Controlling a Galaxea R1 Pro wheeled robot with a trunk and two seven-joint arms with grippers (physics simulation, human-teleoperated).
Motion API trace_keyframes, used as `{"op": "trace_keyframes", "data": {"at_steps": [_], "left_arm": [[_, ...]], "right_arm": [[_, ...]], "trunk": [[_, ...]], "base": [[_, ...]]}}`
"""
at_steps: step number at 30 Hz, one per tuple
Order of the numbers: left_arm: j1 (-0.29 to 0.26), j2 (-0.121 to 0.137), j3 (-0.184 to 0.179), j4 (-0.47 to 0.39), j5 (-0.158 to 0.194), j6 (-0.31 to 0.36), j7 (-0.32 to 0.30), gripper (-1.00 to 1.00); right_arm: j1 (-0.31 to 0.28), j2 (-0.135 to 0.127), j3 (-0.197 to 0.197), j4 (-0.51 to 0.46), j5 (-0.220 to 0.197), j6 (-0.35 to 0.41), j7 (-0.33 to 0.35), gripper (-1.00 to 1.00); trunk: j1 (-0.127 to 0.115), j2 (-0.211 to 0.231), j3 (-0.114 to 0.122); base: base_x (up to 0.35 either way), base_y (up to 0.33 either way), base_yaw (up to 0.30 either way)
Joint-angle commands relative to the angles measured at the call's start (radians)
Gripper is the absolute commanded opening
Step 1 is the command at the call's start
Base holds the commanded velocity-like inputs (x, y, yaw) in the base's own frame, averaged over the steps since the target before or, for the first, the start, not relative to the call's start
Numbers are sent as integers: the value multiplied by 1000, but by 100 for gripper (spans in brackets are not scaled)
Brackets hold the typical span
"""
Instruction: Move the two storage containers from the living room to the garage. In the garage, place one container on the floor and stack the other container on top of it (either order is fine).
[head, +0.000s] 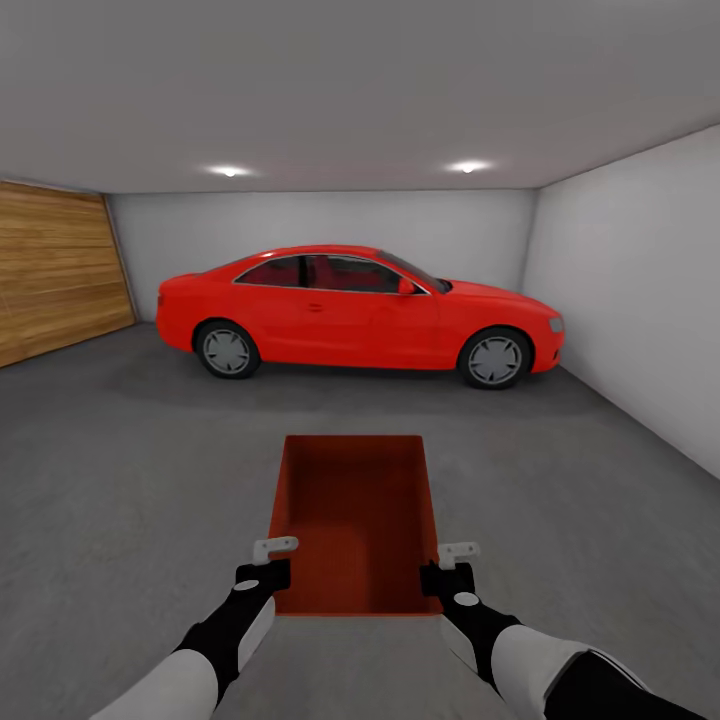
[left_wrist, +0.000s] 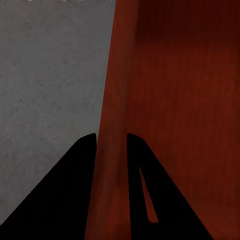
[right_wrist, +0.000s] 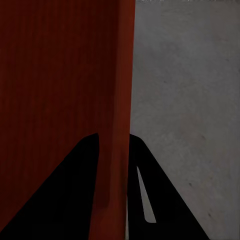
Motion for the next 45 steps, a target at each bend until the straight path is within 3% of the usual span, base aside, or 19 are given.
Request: {"op": "trace_keyframes", "data": {"at_steps": [1, 45], "left_arm": [[-1, 26, 65, -2, 17, 6, 10, -100], [-1, 26, 65, -2, 17, 6, 10, -100]], "right_arm": [[-1, -20, -75, -5, 11, 1, -1, -100], [-1, -20, -75, -5, 11, 1, -1, -100]], "trunk": [[1, -1, -1], [1, -1, -1]], "base": [[319, 0, 0], [320, 0, 0]]}}
